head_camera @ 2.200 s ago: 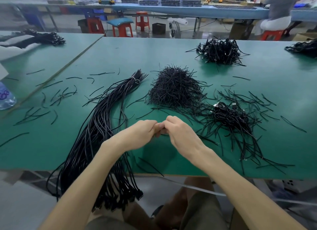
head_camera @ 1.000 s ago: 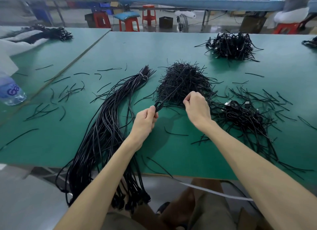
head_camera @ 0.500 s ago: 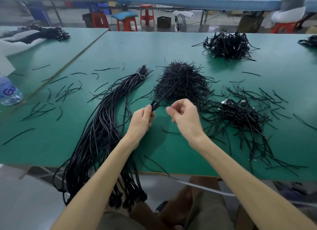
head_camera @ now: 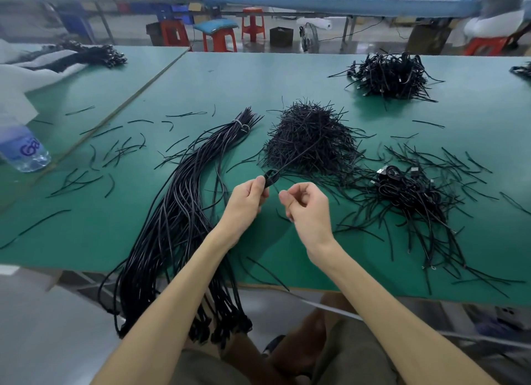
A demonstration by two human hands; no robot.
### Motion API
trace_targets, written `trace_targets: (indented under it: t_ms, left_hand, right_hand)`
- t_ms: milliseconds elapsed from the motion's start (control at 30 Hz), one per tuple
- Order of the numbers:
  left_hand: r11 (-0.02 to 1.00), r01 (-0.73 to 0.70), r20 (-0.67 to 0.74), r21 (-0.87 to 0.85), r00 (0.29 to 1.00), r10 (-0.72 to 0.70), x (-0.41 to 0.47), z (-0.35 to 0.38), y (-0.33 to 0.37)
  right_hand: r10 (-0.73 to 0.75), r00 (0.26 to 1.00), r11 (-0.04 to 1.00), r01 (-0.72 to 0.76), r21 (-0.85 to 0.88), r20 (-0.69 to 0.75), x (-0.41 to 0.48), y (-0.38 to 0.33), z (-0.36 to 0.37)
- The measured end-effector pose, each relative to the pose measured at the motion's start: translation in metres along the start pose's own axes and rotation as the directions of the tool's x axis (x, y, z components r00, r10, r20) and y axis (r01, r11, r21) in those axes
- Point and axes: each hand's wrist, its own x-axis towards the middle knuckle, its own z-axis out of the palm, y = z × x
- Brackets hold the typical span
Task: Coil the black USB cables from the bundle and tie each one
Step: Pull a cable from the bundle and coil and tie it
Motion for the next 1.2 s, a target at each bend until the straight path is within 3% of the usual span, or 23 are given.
trace_targets:
  t_ms: [367, 533, 633, 800, 933, 1200]
  left_hand:
    - [0.996, -0.075, 0.083, 0.057, 0.994, 0.070, -0.006, 0.004, 0.007]
    - [1.000, 0.000, 0.122, -0.002, 0.993, 0.000, -0.007, -0.002, 0.010]
    - [0.994, 0.077, 0.220, -0.076, 0.974, -0.059, -0.007, -0.010, 0.012]
    - [0.995, 0.091, 0.350, -0.035, 0.934, -0.073, -0.009, -0.014, 0.012]
    - [0.994, 0.098, 0.345, -0.039, 0.935, -0.079, -0.011, -0.014, 0.011]
    - [0.986, 0.130, 0.317, -0.107, 0.944, -0.090, -0.013, -0.011, 0.014]
  right_hand:
    - [0.001, 1.000, 0.999, -0.001, -0.048, 0.013, 0.003, 0.014, -0.005]
    - [0.008, 0.997, 1.000, -0.009, 0.007, 0.074, 0.000, 0.012, -0.006]
    - [-0.002, 0.987, 0.997, -0.011, 0.081, 0.160, -0.003, 0.006, -0.008]
    - [-0.089, 0.961, 0.989, 0.053, 0.141, 0.260, -0.004, 0.004, -0.010]
    - [-0.093, 0.947, 0.991, 0.060, 0.118, 0.306, -0.004, 0.005, -0.008]
    - [-0.098, 0.966, 0.995, 0.102, -0.004, 0.239, -0.007, 0.009, -0.004]
